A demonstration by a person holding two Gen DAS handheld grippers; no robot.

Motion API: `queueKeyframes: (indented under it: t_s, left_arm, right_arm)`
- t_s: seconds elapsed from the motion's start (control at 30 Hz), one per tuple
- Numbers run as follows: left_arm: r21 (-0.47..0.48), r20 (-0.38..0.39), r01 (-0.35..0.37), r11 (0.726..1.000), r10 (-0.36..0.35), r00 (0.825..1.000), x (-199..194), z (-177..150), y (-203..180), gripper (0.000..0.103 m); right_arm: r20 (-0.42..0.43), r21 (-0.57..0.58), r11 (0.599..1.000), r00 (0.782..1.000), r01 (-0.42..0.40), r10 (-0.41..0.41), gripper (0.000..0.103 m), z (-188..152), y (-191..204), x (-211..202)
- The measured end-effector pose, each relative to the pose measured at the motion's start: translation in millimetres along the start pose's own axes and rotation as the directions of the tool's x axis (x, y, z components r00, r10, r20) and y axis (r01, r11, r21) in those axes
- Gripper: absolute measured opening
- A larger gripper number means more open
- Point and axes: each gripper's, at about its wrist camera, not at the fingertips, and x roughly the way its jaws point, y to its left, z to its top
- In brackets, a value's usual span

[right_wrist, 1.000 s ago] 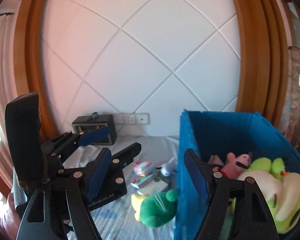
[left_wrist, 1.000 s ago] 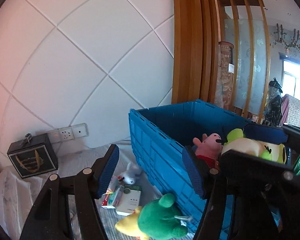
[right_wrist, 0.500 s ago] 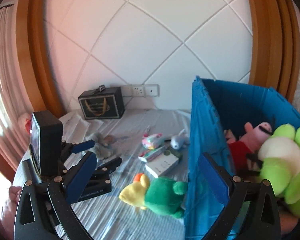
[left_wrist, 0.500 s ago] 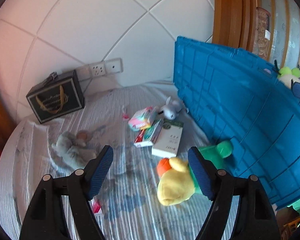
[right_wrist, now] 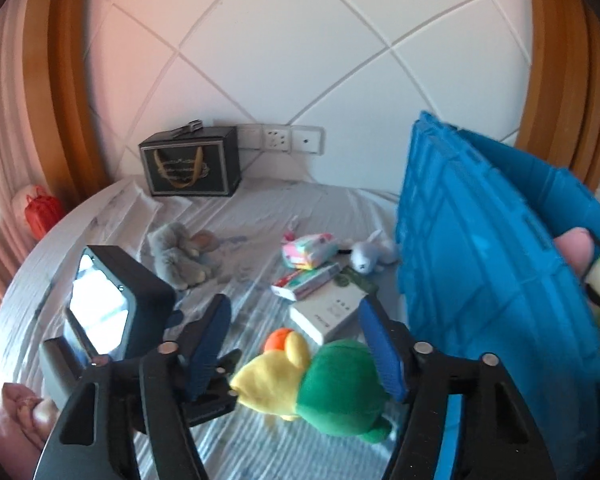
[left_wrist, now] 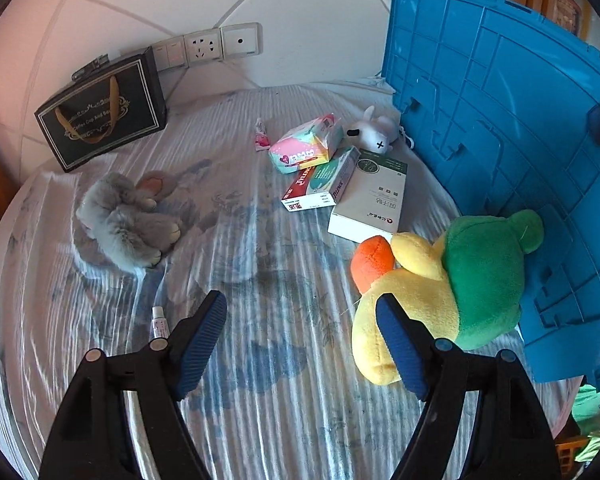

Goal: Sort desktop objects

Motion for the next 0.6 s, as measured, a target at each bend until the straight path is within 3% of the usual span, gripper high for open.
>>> queueKeyframes:
  t_s: [0.07,0.17,0.3,0.37,0.47,0.6]
  left_arm:
    - [-0.004,-0.007,0.002,1.000,-0.002,1.000,5.4,-2.1,3.6,0.077]
    - [0.013,-0.023,-0.012,1.000,0.012,1.000,13.4,-4.8,6.6,0.077]
    - [0.042,-0.049,-0.006,0.999,0.008,0.999,19.2,-13.3,13.8,0.077]
    - [0.062,-0.049,0.011,0.998,-0.008,0.999,17.1,-17.1,16.0,0.077]
    - [0.101,-0.038,0.060,0.993,-0.056,0.998,9.2,-21.2,11.3,0.077]
    - [0.170,-0.005,0.119,0.978,-0.119,0.993,-12.6,-31.4,0.2,0.077]
  right_arm:
    - [-0.079,0.025,0.999,0.996,-0.030,0.032,0.056,0.8,-2.4,32.6]
    - [-0.172,0.027,0.996,0.982,0.090,-0.084,0.056,-7.6,-15.0,90.0]
    - [-0.347,0.027,0.979,0.921,0.202,-0.180,0.054,-45.5,-35.7,153.2]
    - [-0.360,0.056,0.967,0.908,0.249,-0.213,0.053,-65.4,-40.3,145.4]
    - [-0.304,0.152,0.962,0.936,0.229,-0.175,0.053,-89.4,-33.5,97.6]
    - [-0.277,0.194,0.949,0.942,0.247,-0.188,0.057,-123.3,-1.3,47.6]
